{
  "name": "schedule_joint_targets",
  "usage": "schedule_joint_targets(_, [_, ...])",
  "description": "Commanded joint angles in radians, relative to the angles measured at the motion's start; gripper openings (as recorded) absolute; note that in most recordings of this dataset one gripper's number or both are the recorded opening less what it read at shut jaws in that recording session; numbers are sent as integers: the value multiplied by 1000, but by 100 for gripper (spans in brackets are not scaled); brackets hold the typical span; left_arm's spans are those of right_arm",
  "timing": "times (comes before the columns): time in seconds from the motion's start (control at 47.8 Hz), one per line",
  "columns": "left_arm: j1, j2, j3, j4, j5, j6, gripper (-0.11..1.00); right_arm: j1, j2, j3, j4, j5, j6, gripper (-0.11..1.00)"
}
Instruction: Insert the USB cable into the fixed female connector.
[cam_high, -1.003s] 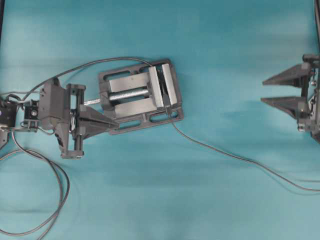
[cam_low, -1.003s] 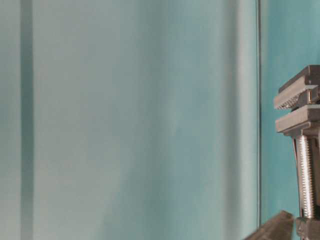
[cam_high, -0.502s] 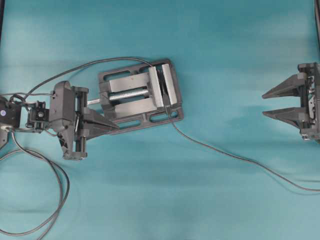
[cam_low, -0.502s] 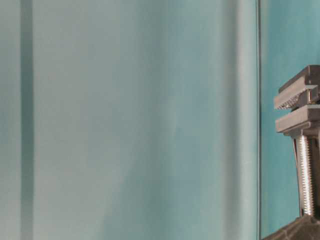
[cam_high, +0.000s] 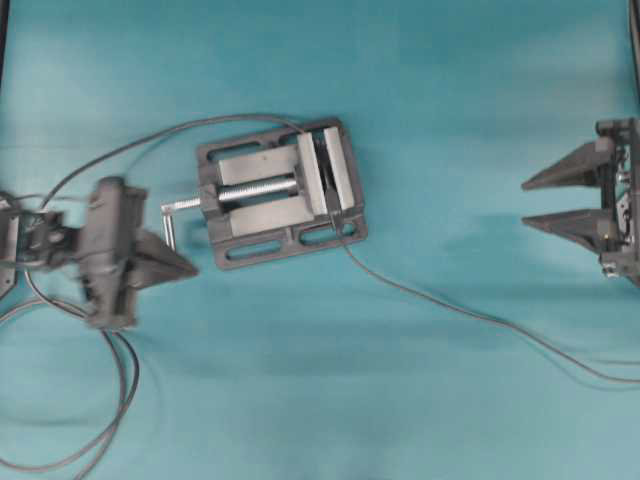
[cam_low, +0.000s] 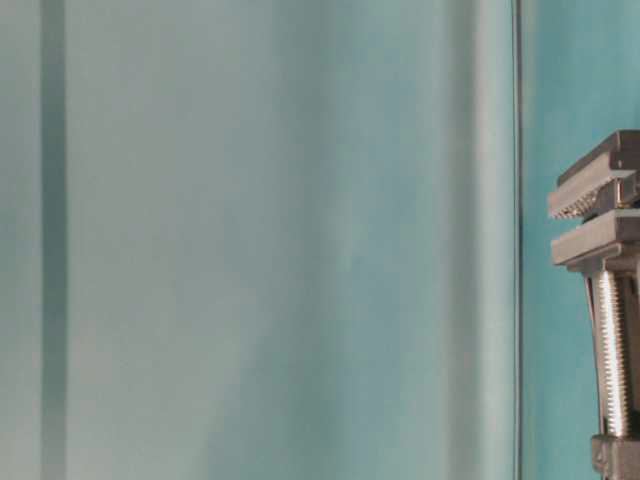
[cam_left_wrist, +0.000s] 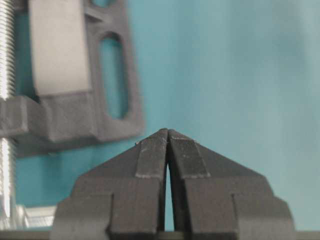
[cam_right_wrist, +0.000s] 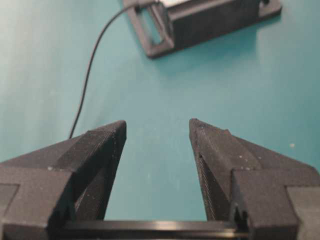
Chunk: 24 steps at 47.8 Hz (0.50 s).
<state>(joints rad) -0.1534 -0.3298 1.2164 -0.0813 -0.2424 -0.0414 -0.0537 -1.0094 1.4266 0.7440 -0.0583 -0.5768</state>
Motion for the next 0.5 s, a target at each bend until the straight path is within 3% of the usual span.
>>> schedule_joint_targets(0.0, [-34, -156, 37, 3, 64, -3, 2, -2, 3, -11, -3, 12, -3, 59])
schedule_joint_targets(0.105, [-44, -374, 71, 3, 245, -2, 2, -2, 3, -14, -17, 40, -17, 59])
schedule_joint_targets(0.209, [-44, -572, 77, -2, 500, -17, 2, -3, 2, -21, -86, 38, -29, 59])
schedule_joint_targets(0.334, [-44, -776, 91, 26, 506, 8, 2, -9, -12, -20, -167, 17, -31, 59])
schedule_joint_targets(0.481, [-40, -865, 110, 31, 500, 11, 2, -11, -57, 8, -190, 48, -17, 59])
